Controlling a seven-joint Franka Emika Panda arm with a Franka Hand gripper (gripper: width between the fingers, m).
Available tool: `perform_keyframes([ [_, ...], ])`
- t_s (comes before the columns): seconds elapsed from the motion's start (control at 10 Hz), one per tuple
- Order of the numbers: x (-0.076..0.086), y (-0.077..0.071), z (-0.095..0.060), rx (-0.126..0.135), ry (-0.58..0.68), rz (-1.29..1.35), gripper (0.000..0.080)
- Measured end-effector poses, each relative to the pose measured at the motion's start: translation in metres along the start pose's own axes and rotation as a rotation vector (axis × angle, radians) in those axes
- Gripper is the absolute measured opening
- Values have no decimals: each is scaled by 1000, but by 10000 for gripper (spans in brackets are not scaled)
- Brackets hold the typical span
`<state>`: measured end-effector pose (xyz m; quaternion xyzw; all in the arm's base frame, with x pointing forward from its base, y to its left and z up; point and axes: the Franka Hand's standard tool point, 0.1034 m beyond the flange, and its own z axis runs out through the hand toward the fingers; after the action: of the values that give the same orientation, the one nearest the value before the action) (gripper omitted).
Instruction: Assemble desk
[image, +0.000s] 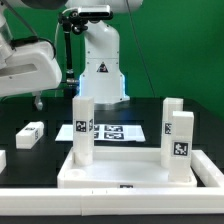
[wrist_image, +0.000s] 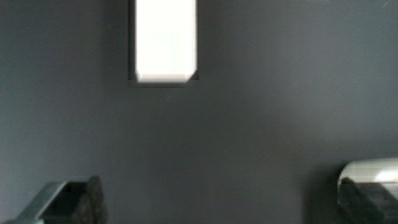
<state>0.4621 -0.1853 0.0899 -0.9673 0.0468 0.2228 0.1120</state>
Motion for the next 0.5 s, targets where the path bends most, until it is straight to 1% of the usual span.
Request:
perform_keyframes([
  [0.1,2,0,2,5,-50,-4,649],
  [0.2,1,0,7,14,-93,0,649],
  [0.3,-7,9,21,24,-201,28,649],
  [0.4,-10,24,36,12,-326,58,649],
  [0.5,-12,26,45,21,-398,92,649],
])
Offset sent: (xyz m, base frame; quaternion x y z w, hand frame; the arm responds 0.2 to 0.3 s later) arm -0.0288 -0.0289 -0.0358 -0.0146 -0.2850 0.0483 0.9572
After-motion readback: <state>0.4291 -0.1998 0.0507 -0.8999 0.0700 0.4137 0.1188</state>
